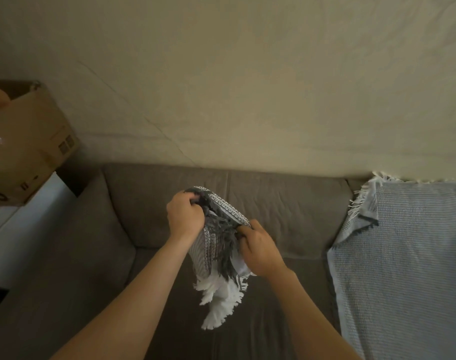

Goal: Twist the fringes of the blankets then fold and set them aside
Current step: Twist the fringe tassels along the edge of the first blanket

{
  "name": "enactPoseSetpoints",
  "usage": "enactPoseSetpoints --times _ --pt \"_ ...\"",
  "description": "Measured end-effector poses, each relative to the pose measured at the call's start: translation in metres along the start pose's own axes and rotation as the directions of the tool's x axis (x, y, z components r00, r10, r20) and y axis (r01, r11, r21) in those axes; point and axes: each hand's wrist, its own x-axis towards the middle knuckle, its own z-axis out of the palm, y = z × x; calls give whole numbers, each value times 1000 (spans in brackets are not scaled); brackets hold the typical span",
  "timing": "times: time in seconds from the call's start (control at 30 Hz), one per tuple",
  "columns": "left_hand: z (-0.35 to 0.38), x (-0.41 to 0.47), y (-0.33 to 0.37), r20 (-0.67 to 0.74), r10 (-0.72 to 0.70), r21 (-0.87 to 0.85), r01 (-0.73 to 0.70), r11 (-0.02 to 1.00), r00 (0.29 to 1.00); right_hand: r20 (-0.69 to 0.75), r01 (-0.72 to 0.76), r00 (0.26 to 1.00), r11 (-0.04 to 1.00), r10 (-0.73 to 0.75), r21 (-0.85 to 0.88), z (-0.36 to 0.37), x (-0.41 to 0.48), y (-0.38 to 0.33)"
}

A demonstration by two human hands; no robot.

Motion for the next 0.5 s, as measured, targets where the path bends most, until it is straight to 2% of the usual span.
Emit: enactPoseSetpoints --times 0.07,0.2,0.33,0.4,0.5 --pt "4 -4 1 -29 -11 -14 10 1000 1000 5 -128 992 990 128 54 3 -7 -18" --pt "11 -12 2 -65 -28 -27 27 999 997 69 -326 941 942 332 -84 18 -12 -47" --pt "11 -18 5 -53 -15 -17 14 1000 998 66 -478 876 878 477 -3 31 -5 -59" --pt "7 -18 2 -64 -12 -5 12 1000 998 68 -479 874 876 482 -57 28 -1 -55" --pt "-1 -14 -7 -91 -51 -7 51 999 995 124 -384 905 907 407 -176 10 6 -41"
